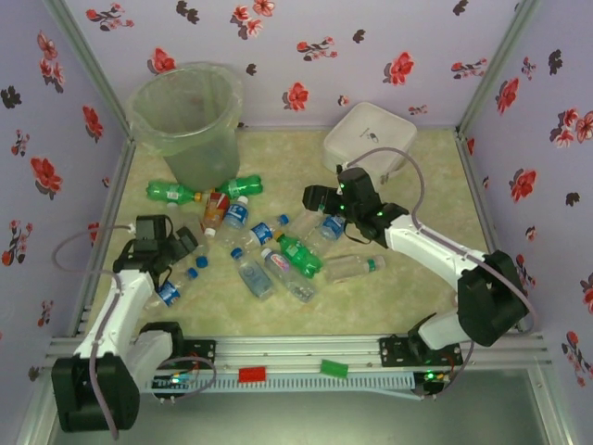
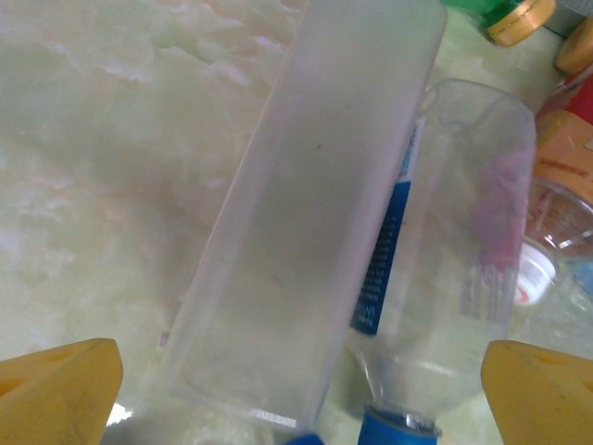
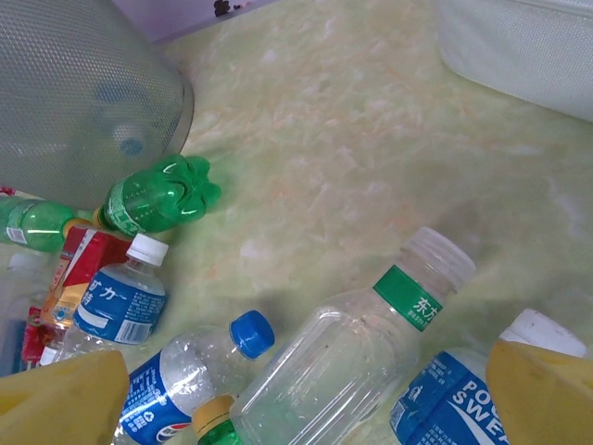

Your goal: Put the plastic bottles in the bin

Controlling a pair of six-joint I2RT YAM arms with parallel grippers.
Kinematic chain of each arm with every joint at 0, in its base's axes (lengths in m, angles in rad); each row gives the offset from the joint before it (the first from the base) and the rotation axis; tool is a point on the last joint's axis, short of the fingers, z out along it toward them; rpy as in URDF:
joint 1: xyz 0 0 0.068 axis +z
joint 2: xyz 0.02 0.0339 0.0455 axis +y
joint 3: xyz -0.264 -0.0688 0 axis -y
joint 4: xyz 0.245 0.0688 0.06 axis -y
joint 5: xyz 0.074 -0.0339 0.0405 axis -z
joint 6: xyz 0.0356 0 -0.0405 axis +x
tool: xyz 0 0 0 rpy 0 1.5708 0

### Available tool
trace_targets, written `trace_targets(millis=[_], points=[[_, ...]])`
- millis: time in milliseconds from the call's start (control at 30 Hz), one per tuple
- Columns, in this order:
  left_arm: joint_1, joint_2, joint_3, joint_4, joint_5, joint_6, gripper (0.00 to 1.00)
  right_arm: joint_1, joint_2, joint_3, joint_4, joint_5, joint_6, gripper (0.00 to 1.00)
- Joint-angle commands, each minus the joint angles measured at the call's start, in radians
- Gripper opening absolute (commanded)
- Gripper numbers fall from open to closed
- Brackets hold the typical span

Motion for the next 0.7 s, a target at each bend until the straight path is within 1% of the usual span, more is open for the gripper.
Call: trace_targets(millis=[0, 67, 167, 233, 367, 467, 667], points=[[0.015, 0.069, -0.021, 0.113, -0.030, -0.007, 0.98, 0.014, 0.010, 0.009, -0.031, 0.006, 0.021, 1.00], [0.023, 0.113, -0.020, 0.139, -0.032, 0.008, 0.95, 0.018, 0.008, 0.008, -0.031, 0.014, 0.021, 1.00], [0.037, 0.164, -0.012, 0.169, -0.029, 0.026, 0.87, 0.023, 0.009, 0.017, -0.041, 0.012, 0.014, 1.00], [0.055, 0.195, -0.003, 0.179, -0.007, 0.027, 0.83, 0.025, 0.009, 0.028, -0.050, 0.001, -0.001, 1.00], [0.086, 0.258, 0.022, 0.179, 0.039, 0.031, 0.80, 0.029, 0.001, 0.032, -0.047, 0.013, -0.005, 1.00], [0.091, 0.297, 0.030, 0.177, 0.058, 0.033, 0.76, 0.033, -0.003, 0.027, -0.047, 0.022, 0.000, 1.00], [0.093, 0.374, 0.053, 0.180, 0.080, 0.029, 0.74, 0.037, -0.009, 0.012, -0.017, -0.008, -0.001, 1.00]])
